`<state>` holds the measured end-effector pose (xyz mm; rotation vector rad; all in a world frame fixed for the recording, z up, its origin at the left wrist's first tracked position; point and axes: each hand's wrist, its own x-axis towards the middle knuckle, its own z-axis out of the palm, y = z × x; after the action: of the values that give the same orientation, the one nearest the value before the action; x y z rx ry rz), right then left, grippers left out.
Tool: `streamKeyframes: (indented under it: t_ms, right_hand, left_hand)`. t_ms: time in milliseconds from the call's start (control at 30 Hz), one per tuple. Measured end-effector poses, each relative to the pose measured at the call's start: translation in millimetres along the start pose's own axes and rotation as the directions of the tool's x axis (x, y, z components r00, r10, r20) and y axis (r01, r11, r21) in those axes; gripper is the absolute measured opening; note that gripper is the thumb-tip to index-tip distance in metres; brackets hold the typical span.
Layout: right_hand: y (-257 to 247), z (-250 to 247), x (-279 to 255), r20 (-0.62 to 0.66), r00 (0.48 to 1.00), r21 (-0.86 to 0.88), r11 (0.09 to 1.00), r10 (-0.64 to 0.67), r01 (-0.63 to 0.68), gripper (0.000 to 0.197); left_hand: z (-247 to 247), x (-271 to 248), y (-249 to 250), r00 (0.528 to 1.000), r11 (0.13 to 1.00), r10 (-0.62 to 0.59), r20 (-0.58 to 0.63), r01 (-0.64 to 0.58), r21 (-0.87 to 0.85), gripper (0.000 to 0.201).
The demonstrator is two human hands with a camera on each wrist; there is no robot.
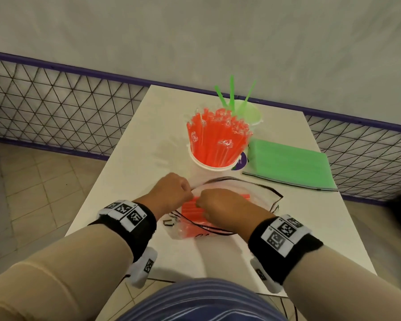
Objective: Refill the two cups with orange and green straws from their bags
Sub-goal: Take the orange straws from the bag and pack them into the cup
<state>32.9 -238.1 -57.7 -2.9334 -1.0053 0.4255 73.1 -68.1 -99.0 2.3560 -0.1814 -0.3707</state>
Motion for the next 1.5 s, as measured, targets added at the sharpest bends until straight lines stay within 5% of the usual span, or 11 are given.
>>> streamKeyframes:
  t_ms: [100, 167, 433, 633, 900, 1067, 1167, 1267, 1367, 1433, 1500]
  right_hand:
    - [3, 7, 2, 0.113, 0.993, 0.083, 0.996, 0.02, -0.03, 0.036]
    - [1, 7, 6, 0.168, 0.986, 0.094, 0.996, -0.009, -0.007, 0.035]
    - [-2, 20, 9, 0.178, 0.983, -0.006, 0.999, -0.046, 0.048, 0.035]
    - [-10, 28, 12, 0.096, 0.995, 0.001, 1.0, 0.024, -0.024, 0.034]
    - [4, 27, 3, -0.027, 0.999, 0.031, 0.999, 0.017, -0.017, 0.027]
    - [6, 9, -3, -0.127, 0.986, 0.231, 0.97, 0.105, -0.074, 0.017]
    - [11, -15, -6, -0.12, 0.974, 0.496, 0.861, 0.195, -0.111, 0.016]
    - [18, -51, -13, -0.145, 0.927, 0.801, 0.591, 0.347, -0.096, 0.047]
    - [20, -91, -20, -0.251, 0.817, 0.922, 0.385, 0.519, 0.038, 0.049]
    - [19, -113, -21, -0.304, 0.747, 0.949, 0.261, 0.592, 0.179, 0.028]
    - [18, -127, -16, -0.354, 0.68, 0.935, 0.253, 0.642, 0.248, 0.019]
  left_hand:
    - [8, -6, -2, 0.962, 0.98, -0.015, 0.271, -0.039, 0.194, 0.012]
    - [13, -7, -1, 0.939, 0.95, -0.042, 0.34, -0.068, 0.306, 0.042]
    - [5, -13, 6, 0.867, 0.881, -0.142, 0.478, -0.11, 0.461, 0.079]
    - [12, -14, 9, 0.882, 0.875, -0.181, 0.436, -0.058, 0.48, 0.092]
    - [11, -17, 8, 0.916, 0.943, -0.099, 0.388, -0.038, 0.331, 0.073]
    - [8, -15, 4, 0.926, 0.972, -0.066, 0.372, -0.025, 0.234, 0.037]
    - [1, -14, 2, 0.929, 0.97, -0.121, 0.351, 0.036, 0.24, 0.058]
    - [-12, -12, 11, 0.956, 0.989, -0.091, 0.28, 0.054, 0.137, 0.04]
    - [-22, -10, 24, 1.0, 0.995, -0.012, -0.025, 0.009, -0.103, 0.025]
    - [-27, -7, 35, 0.965, 0.981, 0.027, -0.259, -0.076, -0.181, 0.023]
    - [-29, -1, 44, 0.94, 0.977, 0.066, -0.333, -0.129, -0.17, 0.025]
